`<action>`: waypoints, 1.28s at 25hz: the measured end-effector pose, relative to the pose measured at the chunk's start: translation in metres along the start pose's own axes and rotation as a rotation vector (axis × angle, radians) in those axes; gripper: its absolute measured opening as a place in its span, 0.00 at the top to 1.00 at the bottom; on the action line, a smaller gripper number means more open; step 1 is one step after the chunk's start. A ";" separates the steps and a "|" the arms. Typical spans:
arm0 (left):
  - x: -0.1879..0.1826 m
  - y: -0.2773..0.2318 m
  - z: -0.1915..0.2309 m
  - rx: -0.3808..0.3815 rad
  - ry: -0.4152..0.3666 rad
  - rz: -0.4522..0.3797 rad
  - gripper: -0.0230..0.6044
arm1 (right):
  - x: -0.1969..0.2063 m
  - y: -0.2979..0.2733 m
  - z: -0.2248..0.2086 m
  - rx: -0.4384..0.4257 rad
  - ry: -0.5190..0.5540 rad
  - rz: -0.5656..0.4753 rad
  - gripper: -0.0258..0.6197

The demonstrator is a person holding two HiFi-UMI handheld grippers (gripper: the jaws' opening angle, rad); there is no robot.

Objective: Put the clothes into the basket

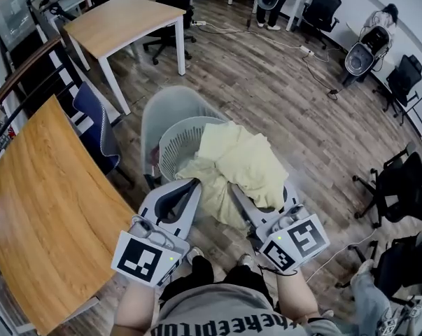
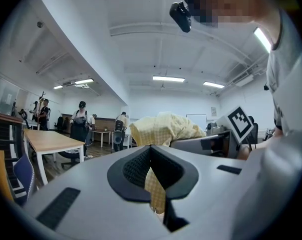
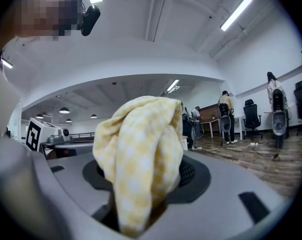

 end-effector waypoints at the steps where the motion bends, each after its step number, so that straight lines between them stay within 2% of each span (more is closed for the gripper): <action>1: 0.000 0.000 0.003 0.006 0.000 0.001 0.94 | 0.000 -0.002 0.001 0.009 -0.002 -0.002 0.57; 16: 0.008 -0.002 0.039 0.046 0.040 -0.010 0.94 | 0.002 -0.023 0.008 0.072 -0.009 0.018 0.57; 32: 0.016 -0.023 0.066 -0.030 0.054 -0.003 0.94 | 0.002 -0.061 -0.024 0.024 -0.020 0.027 0.56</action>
Point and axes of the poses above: the fingertips, and each gripper's own axes: y backward along the fingers, z to its left, x out of its underside, the point moved 5 cm from there along y, backward along the fingers, and after that the axes turned 6 degrees about -x, right-handed, at the moved point
